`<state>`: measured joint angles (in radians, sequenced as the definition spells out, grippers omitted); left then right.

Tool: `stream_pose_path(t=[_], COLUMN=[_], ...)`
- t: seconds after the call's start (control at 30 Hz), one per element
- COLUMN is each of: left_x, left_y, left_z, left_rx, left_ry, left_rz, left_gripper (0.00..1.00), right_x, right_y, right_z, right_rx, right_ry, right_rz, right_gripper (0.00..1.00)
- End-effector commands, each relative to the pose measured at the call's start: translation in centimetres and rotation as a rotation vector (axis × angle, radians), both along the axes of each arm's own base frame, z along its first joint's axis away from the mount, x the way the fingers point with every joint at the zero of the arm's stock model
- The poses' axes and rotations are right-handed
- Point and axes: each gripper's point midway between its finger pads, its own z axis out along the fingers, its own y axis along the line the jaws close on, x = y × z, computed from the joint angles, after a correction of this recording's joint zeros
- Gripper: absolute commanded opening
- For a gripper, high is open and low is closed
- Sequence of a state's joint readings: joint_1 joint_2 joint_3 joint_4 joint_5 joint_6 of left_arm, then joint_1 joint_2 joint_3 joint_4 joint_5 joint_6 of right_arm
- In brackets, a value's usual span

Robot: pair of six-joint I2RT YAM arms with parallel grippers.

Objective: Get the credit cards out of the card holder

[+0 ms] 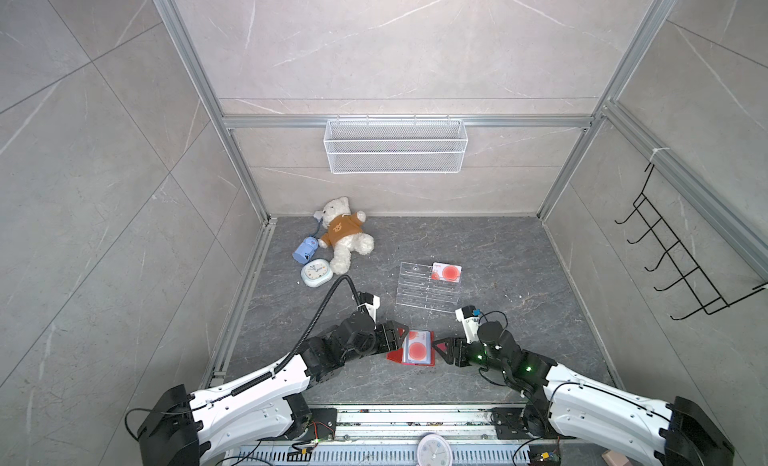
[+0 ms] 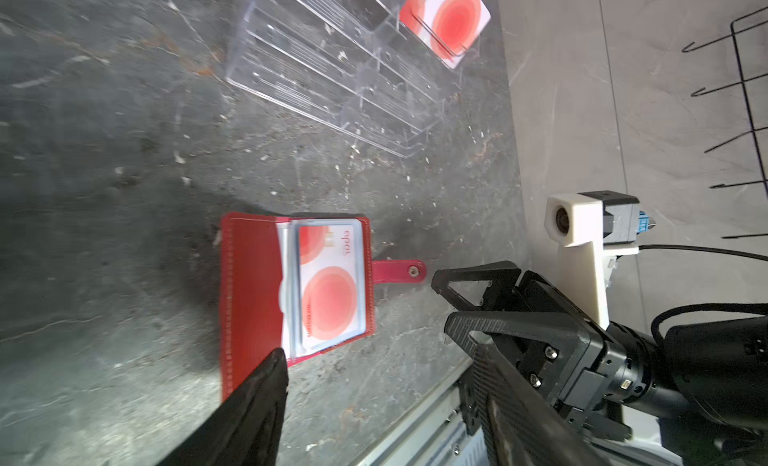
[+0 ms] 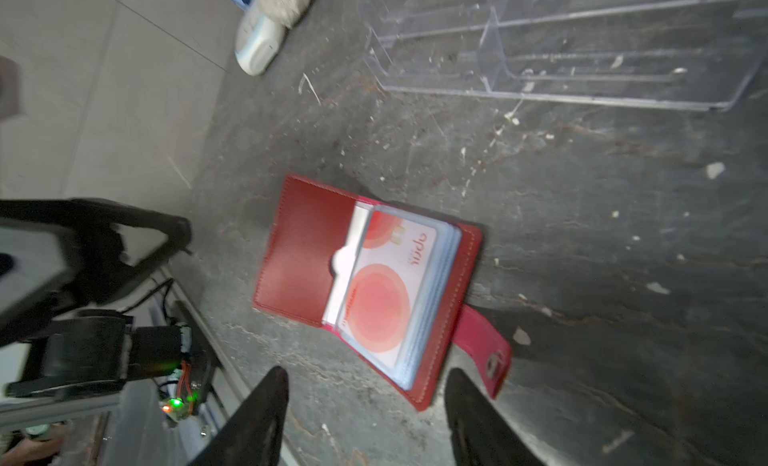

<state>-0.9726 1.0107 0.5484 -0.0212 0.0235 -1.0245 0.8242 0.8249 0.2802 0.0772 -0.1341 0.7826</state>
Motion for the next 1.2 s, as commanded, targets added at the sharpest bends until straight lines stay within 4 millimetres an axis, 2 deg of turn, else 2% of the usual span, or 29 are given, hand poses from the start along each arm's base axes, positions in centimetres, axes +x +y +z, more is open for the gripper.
stream_pose_path(t=[0.0,0.13,0.33,0.67,1.17], left_x=[-0.2,-0.1,0.3,0.5,1.1], left_y=[-2.6,-3.5,-3.2,-2.7,-1.3], left_z=[1.6,0.7,-0.6,-3.6,-8.0], left_rx=[-0.098,-0.107,-0.136,-0.113,-0.111], left_ry=[0.033,0.065,0.113,0.192,0.197], left_rz=[-0.066,-0.081,-0.068,-0.046,0.031], left_gripper=[0.72,0.72,0.71,0.60,0.52], right_x=[-0.1,-0.3,-0.5,-0.1,1.2], right_y=[-0.6,-0.8,-0.4,0.9,2.9], right_z=[0.2,0.2,-0.1,-1.2,-4.6], right_rx=[-0.002,-0.014,-0.010,-0.007,-0.010], right_ry=[-0.022,-0.010,0.009,0.034,0.071], right_rz=[-0.016,-0.014,0.005,0.033,0.043], right_gripper=[0.44,0.31,0.17,0.11,0.11])
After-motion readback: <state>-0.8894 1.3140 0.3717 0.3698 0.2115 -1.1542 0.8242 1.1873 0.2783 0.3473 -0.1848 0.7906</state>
